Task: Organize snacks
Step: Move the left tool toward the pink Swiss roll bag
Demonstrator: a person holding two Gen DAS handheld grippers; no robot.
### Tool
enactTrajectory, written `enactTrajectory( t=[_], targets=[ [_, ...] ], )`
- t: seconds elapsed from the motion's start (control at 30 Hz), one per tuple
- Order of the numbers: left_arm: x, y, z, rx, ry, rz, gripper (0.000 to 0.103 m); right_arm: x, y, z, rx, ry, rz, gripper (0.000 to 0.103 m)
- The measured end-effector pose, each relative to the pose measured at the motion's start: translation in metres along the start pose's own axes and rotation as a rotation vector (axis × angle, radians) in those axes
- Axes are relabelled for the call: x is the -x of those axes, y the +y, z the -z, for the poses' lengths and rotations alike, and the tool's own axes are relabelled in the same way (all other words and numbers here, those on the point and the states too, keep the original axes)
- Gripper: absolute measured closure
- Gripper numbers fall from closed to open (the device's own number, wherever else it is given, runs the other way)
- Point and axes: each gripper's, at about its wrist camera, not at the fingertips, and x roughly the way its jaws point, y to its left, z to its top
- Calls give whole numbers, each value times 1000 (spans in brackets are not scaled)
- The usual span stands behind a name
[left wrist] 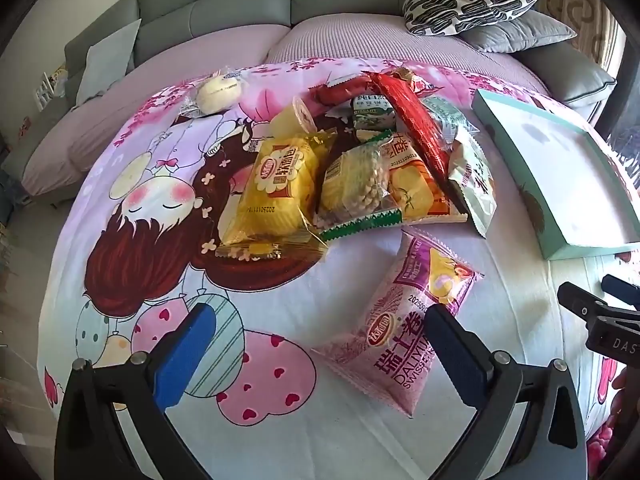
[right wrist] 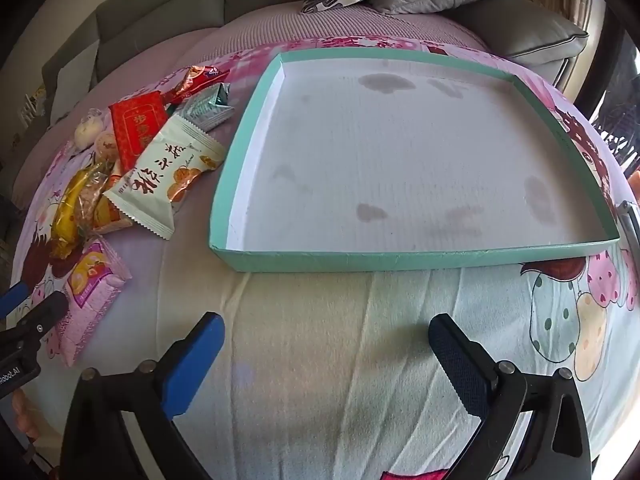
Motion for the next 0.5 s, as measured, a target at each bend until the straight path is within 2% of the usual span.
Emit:
enactTrajectory(
  t=[0.5],
  targets=[
    [2,-3,0,-18,-5,7,0,5,0,1,3,-34,6,0]
  ],
)
